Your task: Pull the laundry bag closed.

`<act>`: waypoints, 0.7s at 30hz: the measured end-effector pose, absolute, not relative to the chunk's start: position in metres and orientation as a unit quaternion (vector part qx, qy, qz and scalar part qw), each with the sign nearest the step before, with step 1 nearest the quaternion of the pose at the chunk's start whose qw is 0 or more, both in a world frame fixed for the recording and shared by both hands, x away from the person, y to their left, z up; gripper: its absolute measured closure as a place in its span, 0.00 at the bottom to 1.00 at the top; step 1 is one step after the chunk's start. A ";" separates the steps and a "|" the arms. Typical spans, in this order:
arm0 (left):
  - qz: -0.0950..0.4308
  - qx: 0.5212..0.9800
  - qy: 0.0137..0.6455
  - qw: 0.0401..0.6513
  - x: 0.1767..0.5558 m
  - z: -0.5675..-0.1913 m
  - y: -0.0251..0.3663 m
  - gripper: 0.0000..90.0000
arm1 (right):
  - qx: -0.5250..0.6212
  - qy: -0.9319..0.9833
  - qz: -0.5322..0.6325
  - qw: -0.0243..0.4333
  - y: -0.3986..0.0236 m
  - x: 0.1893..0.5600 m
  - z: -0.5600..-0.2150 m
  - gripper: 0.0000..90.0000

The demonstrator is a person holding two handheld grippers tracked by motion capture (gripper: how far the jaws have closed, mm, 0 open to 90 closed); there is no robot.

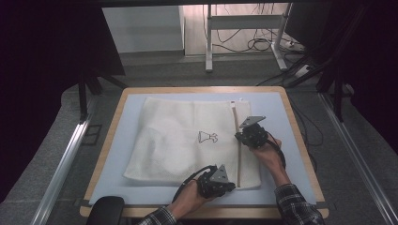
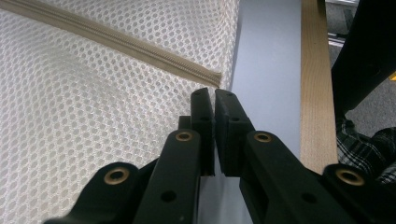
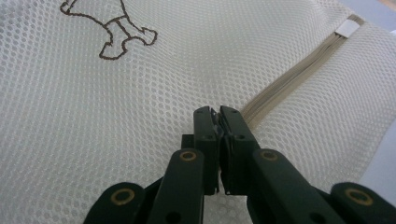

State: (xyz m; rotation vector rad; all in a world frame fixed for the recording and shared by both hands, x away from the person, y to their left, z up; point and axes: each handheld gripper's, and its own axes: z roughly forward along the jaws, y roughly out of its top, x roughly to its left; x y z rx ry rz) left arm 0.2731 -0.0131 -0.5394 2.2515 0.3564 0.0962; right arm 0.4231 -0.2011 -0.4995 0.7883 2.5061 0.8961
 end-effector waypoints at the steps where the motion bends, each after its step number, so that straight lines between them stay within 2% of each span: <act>1: 0.038 0.897 0.142 0.417 0.273 -0.539 -0.013 0.96 | 0.280 0.887 0.317 0.185 -0.201 0.424 -0.500 0.95; 21: 0.041 0.896 0.142 0.419 0.272 -0.540 -0.014 0.97 | 0.294 0.883 0.315 0.185 -0.201 0.447 -0.501 0.95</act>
